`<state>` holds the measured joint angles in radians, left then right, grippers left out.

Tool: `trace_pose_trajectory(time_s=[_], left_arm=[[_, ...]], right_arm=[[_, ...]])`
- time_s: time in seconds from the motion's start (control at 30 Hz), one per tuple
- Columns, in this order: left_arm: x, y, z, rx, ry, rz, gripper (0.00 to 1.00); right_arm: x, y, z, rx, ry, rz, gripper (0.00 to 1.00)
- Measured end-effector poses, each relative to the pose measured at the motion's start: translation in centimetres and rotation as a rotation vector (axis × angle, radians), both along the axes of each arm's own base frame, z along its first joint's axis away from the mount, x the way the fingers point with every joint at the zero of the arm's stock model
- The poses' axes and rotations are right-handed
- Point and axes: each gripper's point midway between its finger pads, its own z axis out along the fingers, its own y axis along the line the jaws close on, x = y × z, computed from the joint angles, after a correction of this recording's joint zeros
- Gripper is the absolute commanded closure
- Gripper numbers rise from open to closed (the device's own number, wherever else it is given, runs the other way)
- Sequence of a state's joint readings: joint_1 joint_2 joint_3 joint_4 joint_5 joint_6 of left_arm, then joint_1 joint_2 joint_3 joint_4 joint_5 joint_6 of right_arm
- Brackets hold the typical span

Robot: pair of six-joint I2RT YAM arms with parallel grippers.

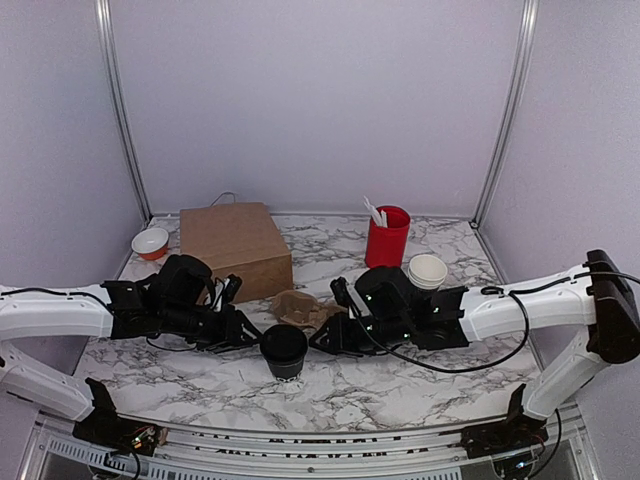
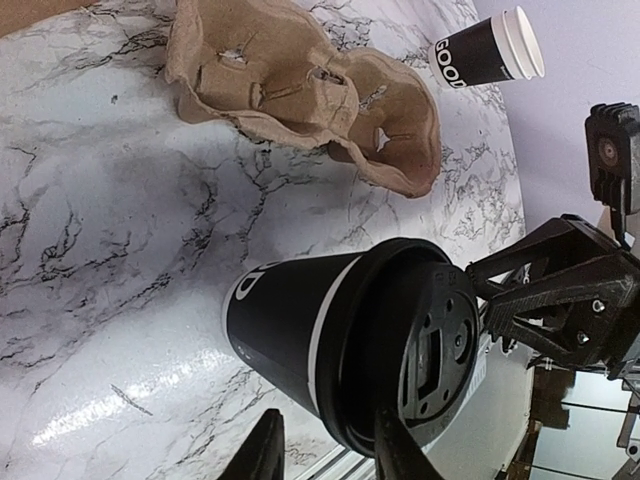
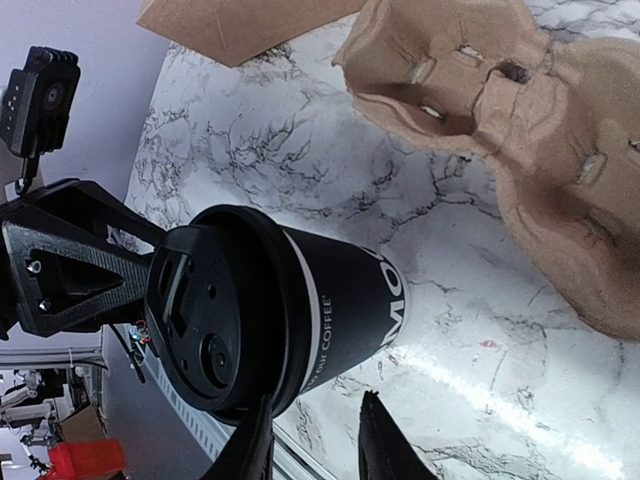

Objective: Pack the takeout coffee

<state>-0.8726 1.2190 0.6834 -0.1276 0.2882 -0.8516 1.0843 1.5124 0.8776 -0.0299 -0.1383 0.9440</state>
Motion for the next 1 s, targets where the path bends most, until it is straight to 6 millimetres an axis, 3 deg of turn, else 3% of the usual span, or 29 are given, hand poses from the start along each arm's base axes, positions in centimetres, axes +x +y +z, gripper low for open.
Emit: trace_pose_trajectory(time_s=[0.67,1.0], left_arm=[[-0.3,-0.6,-0.7,0.009,0.010,-0.013,0.72],[-0.1,-0.5,-0.8,0.016,0.009,0.004,0.78]], right_arm=[[0.0,0.8,-0.8,0.009,0.012,0.013,0.73],[0.2,1.3,-0.8,0.013,0.009,0.021,0.77]])
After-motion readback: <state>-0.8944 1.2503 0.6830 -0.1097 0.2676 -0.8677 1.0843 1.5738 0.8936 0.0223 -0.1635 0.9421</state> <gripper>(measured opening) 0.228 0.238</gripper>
